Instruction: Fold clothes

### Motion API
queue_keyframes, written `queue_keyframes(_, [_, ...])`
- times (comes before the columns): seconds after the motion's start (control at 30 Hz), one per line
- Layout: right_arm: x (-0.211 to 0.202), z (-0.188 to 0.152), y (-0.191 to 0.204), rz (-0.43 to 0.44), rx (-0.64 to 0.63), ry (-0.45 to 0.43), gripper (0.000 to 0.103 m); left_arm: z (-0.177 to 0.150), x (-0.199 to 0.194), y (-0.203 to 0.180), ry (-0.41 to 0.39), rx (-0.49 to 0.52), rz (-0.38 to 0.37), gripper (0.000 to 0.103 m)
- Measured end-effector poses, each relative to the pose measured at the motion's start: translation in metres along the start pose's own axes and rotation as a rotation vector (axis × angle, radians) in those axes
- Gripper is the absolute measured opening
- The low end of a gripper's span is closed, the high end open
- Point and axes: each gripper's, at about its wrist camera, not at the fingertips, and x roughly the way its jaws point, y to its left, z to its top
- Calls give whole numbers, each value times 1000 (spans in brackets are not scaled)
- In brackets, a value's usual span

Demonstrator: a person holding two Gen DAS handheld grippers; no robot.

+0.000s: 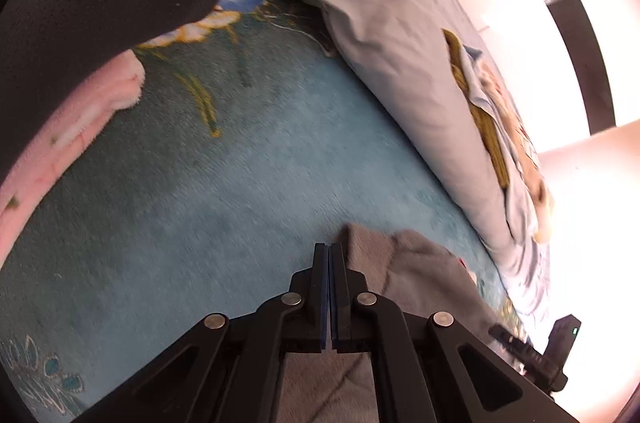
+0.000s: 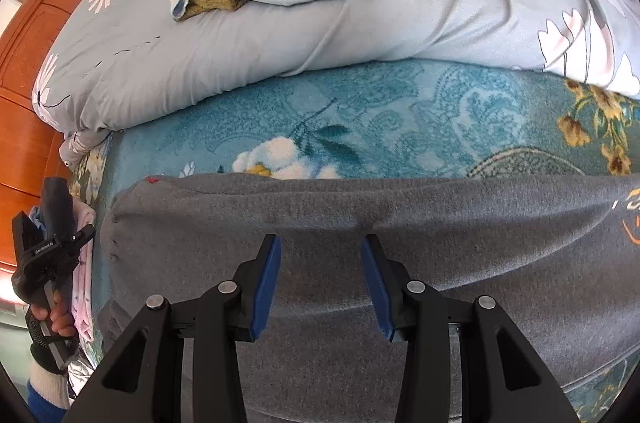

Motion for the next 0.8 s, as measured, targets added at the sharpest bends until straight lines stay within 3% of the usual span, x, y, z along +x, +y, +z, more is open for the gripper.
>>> queue_keyframes(0.1, [-8,6,1,-4,-35,-13,43,-1,1,-6,32,8,10,16])
queue_keyframes(0.17, [-14,9,0,-16,-56,-18,43,0,3,-9,45,1,7,39])
queue_keyframes(0.27, [-22,15,-8,-47,-62,-29,43,1,10,-12,59,-26,-28,53])
queue_keyframes(0.37, [-24,20,-19,-61,-43,-28,43,6,21,-15,78,-55,-62,61])
queue_keyframes(0.5, [-22,32,-29,-75,-58,-30,61,11,37,-23,117,-27,-35,66])
queue_keyframes(0.67, [-13,49,-34,-107,-126,0,61,15,57,-44,167,98,41,71])
queue_keyframes(0.8, [-1,58,-29,-136,-209,51,61,19,66,-51,167,128,69,72])
